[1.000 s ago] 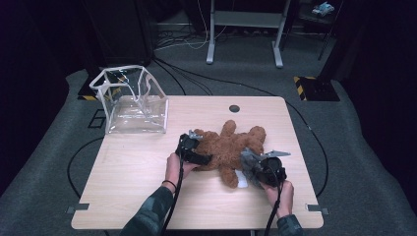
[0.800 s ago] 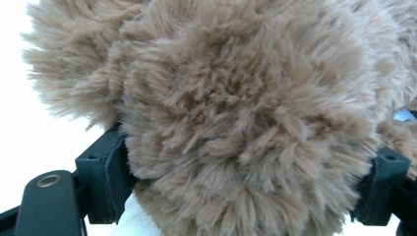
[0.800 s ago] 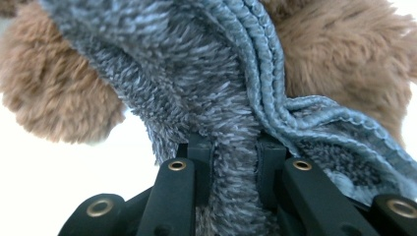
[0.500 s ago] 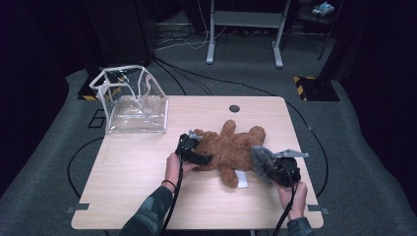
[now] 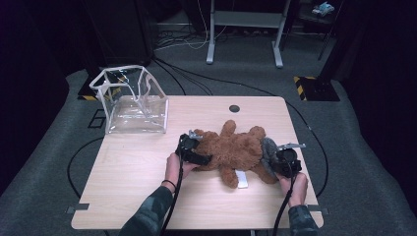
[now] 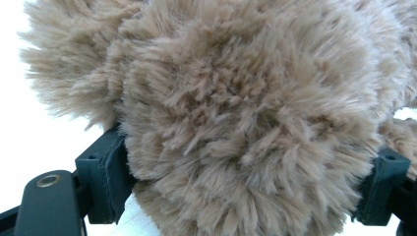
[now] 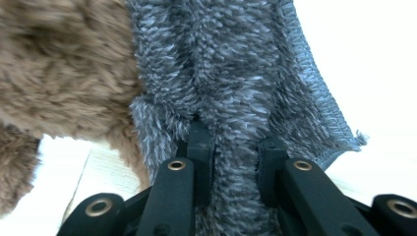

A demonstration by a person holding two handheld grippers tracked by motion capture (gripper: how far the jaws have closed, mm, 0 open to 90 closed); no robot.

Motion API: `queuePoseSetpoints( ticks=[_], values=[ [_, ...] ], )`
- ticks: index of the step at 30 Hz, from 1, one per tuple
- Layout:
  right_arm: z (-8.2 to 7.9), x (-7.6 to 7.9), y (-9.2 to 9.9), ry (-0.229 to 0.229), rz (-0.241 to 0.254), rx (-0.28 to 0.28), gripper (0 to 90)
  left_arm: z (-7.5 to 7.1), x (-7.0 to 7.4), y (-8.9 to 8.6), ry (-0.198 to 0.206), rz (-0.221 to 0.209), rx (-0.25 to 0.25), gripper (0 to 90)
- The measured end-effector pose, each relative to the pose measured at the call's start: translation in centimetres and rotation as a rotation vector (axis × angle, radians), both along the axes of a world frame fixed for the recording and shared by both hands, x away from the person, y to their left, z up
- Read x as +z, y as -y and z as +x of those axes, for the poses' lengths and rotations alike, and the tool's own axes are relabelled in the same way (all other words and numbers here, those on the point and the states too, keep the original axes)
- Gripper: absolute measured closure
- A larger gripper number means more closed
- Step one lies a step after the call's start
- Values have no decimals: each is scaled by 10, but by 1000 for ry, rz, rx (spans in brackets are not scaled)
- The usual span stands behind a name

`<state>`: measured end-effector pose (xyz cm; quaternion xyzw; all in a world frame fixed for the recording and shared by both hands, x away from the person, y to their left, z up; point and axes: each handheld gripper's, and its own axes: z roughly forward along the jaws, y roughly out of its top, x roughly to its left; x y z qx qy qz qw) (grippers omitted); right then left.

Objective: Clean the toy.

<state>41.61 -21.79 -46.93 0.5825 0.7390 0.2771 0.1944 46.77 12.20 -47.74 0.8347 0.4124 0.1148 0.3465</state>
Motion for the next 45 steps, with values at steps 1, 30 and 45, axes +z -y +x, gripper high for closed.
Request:
queuePoseSetpoints(
  ticks=[1, 30, 45],
  values=[
    [0, 0, 0, -15, -8, -13, 748, 0, 0, 0, 2, 2, 1, 156],
    [54, 3, -16, -28, 47, 34, 752, -1, -1, 1, -4, 14, -2, 155],
    [48, 5, 19, -65, 51, -28, 742, -3, -2, 0, 14, 10, -9, 154]
  ],
)
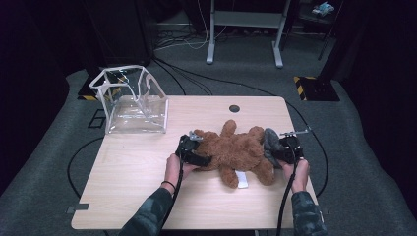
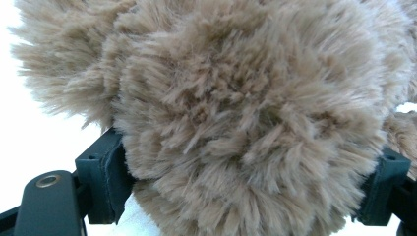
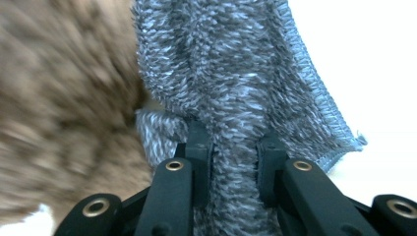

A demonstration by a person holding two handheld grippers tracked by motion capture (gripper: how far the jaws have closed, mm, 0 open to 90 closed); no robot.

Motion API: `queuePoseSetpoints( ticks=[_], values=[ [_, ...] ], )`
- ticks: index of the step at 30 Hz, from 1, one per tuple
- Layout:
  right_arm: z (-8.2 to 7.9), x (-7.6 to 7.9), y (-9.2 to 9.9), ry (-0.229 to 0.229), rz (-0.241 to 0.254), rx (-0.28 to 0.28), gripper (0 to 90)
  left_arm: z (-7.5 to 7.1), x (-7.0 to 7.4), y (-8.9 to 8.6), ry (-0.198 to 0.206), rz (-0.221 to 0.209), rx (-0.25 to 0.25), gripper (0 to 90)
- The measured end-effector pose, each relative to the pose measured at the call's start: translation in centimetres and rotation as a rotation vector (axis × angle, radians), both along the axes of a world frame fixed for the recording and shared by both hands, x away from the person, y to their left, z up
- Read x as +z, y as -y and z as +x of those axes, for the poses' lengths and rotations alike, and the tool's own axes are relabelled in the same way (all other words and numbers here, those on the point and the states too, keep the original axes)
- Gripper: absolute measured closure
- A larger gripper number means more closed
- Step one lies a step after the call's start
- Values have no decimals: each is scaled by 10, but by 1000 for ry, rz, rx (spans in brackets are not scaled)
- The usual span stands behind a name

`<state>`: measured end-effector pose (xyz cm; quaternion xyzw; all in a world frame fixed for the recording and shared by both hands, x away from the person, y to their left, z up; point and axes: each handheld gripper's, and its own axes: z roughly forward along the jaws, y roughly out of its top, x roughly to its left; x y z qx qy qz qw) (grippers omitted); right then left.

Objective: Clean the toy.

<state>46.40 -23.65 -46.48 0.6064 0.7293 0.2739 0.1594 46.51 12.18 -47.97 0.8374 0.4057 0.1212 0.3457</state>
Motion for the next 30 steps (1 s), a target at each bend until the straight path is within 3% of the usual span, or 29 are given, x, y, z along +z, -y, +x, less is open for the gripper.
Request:
queuePoseSetpoints(
  ticks=[4, 7, 9, 10, 13, 14, 18, 24, 26, 28, 30],
  values=[
    [5, 21, -7, 95, 46, 49, 738, 1, 1, 0, -4, 6, -3, 154],
    [14, 36, -24, 142, 46, 97, 735, 2, 1, 0, -11, 6, -6, 154],
    [22, 40, -36, 145, 45, 128, 735, 3, 1, 0, -10, 4, -9, 154],
    [27, 38, -44, 129, 50, 129, 735, 3, 1, -1, -12, 6, -13, 153],
    [36, 26, -58, 101, -12, 132, 741, 5, 1, -2, -25, -5, -7, 151],
    [39, 22, -59, 89, -7, 125, 744, 5, 1, -1, -27, -10, -5, 151],
    [44, 11, -55, 51, 1, 77, 747, 6, 2, -1, -33, -13, -1, 151],
    [52, -7, -41, -22, -55, 20, 747, 6, 1, -2, -41, -23, 3, 151],
    [53, -8, -36, -36, -86, 12, 746, 7, 1, -2, -43, -21, 2, 151],
    [52, -3, -30, -34, -79, 5, 746, 7, 0, -2, -44, -23, 2, 151],
    [47, 7, -29, -2, -61, 9, 746, 6, 0, -3, -43, -23, -1, 151]
  ],
)
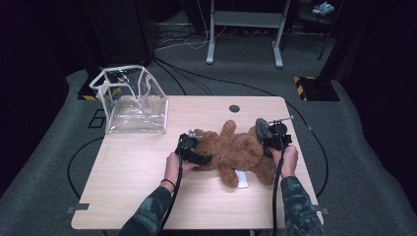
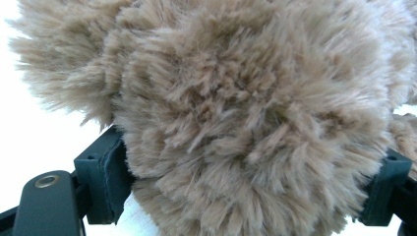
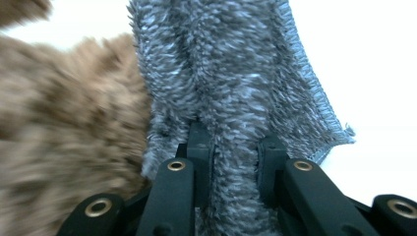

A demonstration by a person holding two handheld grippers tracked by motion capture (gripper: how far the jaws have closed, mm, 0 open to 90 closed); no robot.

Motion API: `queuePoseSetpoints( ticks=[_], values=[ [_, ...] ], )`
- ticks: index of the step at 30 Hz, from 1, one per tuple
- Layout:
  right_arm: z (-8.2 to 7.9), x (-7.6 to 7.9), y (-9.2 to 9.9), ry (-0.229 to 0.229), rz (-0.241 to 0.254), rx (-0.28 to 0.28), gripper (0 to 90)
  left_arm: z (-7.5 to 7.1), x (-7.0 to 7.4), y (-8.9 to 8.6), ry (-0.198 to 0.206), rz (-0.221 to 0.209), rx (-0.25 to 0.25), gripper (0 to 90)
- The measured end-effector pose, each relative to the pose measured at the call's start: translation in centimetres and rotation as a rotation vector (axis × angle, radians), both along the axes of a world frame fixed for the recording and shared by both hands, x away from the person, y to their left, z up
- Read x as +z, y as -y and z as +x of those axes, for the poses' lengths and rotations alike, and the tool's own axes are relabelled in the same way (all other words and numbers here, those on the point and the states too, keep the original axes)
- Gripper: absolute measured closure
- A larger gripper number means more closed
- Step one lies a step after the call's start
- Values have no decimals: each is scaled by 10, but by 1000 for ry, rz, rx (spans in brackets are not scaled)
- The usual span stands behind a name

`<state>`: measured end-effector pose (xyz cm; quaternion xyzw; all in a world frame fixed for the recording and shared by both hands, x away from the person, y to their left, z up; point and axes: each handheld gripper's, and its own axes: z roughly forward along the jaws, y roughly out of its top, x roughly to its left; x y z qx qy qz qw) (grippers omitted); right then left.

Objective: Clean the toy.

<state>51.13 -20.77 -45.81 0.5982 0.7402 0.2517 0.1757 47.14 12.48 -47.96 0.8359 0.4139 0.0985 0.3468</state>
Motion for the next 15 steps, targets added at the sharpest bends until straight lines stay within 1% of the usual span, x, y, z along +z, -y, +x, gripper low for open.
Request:
queuePoseSetpoints(
  ticks=[1, 2, 3, 4, 5, 6, 7, 9, 10, 11, 13, 14, 15],
  values=[
    [-2, 6, 0, 26, 12, 8, 745, 0, 0, 0, 1, 5, -2, 151],
    [-3, 10, -1, 47, 30, 17, 746, 0, 0, 0, -2, -4, 1, 151],
    [-5, 16, -4, 52, 57, 22, 746, 0, 0, 0, -1, 2, 0, 151],
    [-6, 22, -6, 85, 65, 52, 746, 0, 0, 1, -1, 2, 1, 151],
    [-7, 29, -12, 108, 89, 71, 746, 0, 0, 1, 0, 0, 1, 151],
    [-7, 33, -18, 121, 101, 104, 745, 0, -1, 0, 0, -3, 1, 149],
    [-6, 36, -26, 117, 98, 131, 745, 1, -1, -1, -4, 0, -7, 147],
    [-2, 32, -39, 90, 51, 158, 745, 2, -2, -2, -8, -10, -8, 142],
    [1, 25, -42, 68, 40, 152, 745, 2, -2, -2, -7, -11, -8, 142],
    [3, 21, -41, 58, 45, 135, 745, 2, -2, -2, -6, -11, -7, 142],
    [7, 12, -35, 40, 89, 105, 746, 2, -2, -1, -4, -19, -4, 142],
    [8, 9, -34, 36, 85, 92, 747, 2, -3, -2, -6, -24, -3, 142],
    [8, 6, -32, 37, 63, 91, 748, 2, -3, -1, -7, -27, -1, 142]
  ],
)
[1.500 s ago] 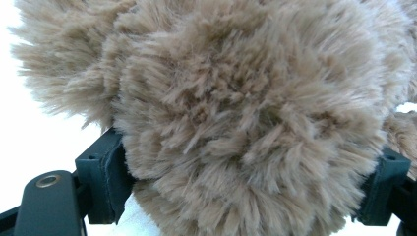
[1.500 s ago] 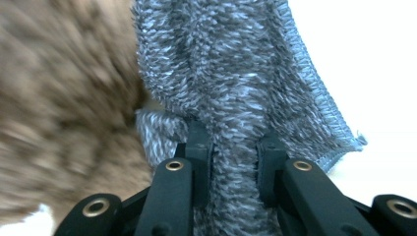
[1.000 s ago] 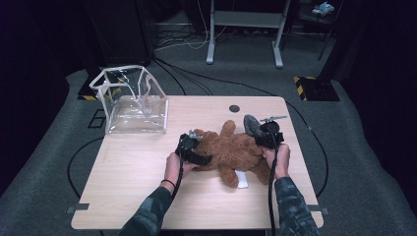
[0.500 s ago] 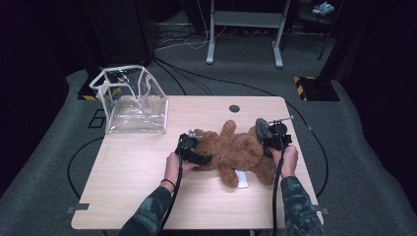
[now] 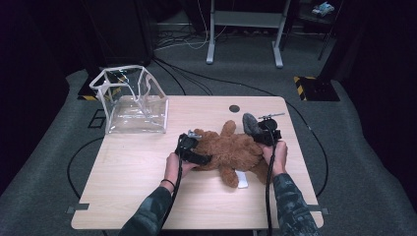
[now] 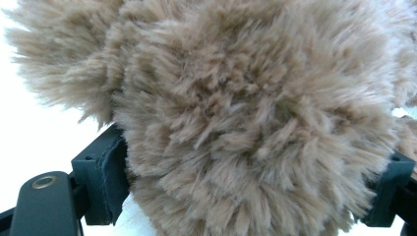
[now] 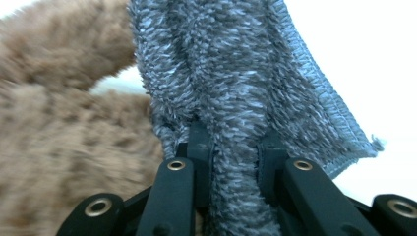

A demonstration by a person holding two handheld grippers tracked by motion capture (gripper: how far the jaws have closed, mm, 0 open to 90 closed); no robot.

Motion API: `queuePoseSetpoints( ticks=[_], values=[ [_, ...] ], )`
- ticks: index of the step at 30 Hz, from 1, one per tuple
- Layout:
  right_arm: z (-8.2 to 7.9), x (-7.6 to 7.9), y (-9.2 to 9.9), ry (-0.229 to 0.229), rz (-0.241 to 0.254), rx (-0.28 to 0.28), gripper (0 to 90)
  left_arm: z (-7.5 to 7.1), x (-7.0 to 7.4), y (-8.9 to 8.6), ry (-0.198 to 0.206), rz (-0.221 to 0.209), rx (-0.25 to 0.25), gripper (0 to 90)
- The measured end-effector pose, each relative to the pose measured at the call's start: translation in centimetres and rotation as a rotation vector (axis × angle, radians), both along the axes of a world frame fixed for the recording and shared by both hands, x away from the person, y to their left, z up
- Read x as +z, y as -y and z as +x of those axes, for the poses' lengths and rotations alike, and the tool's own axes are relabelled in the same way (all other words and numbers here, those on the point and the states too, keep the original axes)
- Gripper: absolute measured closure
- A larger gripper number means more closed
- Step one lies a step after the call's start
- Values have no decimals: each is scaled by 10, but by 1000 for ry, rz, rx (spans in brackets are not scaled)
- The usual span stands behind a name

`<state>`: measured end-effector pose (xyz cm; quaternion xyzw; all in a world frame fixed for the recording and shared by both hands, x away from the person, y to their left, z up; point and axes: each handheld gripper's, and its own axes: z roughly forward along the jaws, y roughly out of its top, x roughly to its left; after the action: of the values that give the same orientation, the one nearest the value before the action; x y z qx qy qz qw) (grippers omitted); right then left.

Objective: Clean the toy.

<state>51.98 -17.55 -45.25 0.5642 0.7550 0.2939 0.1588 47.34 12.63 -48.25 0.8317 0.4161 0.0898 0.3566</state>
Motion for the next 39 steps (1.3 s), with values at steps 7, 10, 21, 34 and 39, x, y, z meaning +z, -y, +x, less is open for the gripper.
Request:
queuePoseSetpoints(
  ticks=[7, 10, 21, 34, 39],
  values=[
    [1, -13, 11, -35, -40, -60, 749, 0, 0, 0, -4, 2, 4, 142],
    [-1, -17, 21, -55, -77, -87, 748, -1, 0, 0, -9, 6, 3, 142],
    [-1, 21, 24, 22, 19, -26, 746, 2, -1, 0, -10, 6, -8, 142],
    [24, -10, 36, -142, -173, -93, 744, -1, -2, 0, -11, -2, 0, 142],
    [8, 15, 43, -43, -114, -88, 743, -1, -2, -1, -9, 2, -5, 142]
  ],
)
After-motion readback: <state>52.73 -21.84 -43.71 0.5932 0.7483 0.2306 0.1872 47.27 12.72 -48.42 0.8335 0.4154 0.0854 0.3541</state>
